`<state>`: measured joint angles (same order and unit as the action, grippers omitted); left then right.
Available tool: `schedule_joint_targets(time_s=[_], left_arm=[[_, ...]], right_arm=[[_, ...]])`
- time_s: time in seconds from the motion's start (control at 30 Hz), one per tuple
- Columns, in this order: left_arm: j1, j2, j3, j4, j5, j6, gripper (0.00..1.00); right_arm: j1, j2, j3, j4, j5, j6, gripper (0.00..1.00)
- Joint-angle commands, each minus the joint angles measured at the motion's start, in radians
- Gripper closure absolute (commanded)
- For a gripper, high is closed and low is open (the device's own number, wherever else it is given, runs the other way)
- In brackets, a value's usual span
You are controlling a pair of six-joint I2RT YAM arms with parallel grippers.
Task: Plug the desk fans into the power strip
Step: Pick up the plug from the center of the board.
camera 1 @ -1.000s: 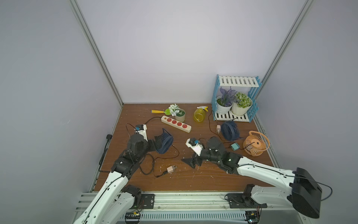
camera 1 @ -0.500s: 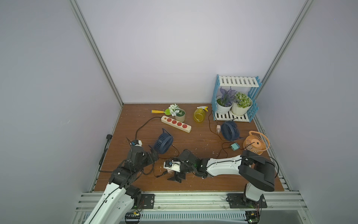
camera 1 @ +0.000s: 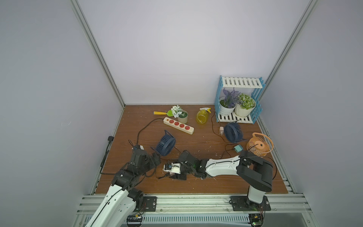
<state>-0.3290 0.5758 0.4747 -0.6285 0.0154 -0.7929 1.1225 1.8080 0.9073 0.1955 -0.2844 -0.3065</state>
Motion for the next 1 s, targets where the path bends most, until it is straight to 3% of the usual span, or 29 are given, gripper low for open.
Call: schedule_joint_targets(time_s=[0.0,0.27,0.43,0.67,0.83,0.9,0.97], left_arm=[[-0.007,0.001,0.005,-0.02,0.008,-0.004,0.01],[-0.007,0.023,0.007,0.035,0.074,0.02,0.01],[-0.007,0.0,0.031,0.099,0.126,0.062,0.01],[-0.007,-0.093,0.015,0.376,0.222,0.106,0.01],[-0.015,-0.065,-0.05,0.736,0.365,0.016,0.01],[-0.036,-0.016,-0.061,0.855,0.415,-0.018,0.01],[-0.077,0.038,-0.053,0.927,0.445,-0.025,0.01]], right_arm=[[0.001,0.018,-0.003,-0.057,0.02,-0.02,0.52],[0.001,0.003,-0.009,-0.05,0.035,-0.002,0.69],[-0.032,-0.101,-0.081,0.102,0.042,0.141,0.78],[-0.196,-0.238,-0.24,0.582,0.008,0.631,0.79],[-0.336,-0.124,-0.273,1.146,-0.087,1.105,0.79],[-0.36,-0.071,-0.223,1.213,-0.107,1.281,0.81],[-0.358,-0.057,-0.175,1.214,-0.152,1.327,0.83]])
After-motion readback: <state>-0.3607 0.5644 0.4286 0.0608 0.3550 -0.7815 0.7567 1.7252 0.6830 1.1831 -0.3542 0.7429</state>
